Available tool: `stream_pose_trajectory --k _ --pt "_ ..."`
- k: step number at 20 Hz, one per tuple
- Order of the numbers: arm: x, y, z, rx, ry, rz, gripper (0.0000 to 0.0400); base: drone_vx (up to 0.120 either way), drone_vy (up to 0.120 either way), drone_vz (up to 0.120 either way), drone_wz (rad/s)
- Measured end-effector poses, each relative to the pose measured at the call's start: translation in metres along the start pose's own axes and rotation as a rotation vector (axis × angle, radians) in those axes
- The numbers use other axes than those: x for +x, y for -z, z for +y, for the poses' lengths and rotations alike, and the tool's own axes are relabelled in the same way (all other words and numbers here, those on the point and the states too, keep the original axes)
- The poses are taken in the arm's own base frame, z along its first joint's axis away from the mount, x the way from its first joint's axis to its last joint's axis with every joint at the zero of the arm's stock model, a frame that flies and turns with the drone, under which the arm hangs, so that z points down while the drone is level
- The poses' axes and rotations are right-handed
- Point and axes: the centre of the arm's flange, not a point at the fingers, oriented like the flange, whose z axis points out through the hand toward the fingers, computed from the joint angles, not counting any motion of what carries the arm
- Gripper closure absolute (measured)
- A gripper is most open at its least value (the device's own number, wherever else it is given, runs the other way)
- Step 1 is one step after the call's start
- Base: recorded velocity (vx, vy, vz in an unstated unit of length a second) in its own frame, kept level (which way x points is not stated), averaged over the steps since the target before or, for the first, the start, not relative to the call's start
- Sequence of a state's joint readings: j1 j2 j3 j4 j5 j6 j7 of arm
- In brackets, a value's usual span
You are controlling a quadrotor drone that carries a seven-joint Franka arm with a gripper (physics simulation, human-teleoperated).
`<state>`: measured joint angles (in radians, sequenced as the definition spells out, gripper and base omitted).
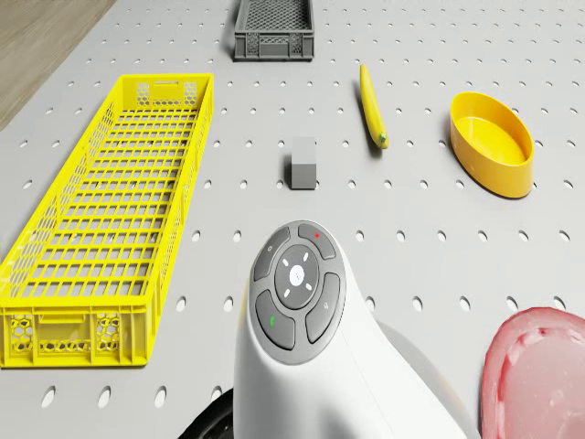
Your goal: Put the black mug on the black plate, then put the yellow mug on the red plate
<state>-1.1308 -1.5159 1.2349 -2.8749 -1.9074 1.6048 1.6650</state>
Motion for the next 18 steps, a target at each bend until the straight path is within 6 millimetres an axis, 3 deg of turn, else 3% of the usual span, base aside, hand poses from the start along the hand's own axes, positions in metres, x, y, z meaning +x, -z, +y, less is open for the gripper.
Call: stream_pose_trajectory --k 4,18 --pt "0.0000 0.0037 0.0000 0.000 0.000 0.000 0.0001 -0.120 0.120 0.110 0.000" --pt "0.0000 0.0061 0.0000 0.000 0.000 0.000 0.0000 -0.120 0.120 0.000 0.000"
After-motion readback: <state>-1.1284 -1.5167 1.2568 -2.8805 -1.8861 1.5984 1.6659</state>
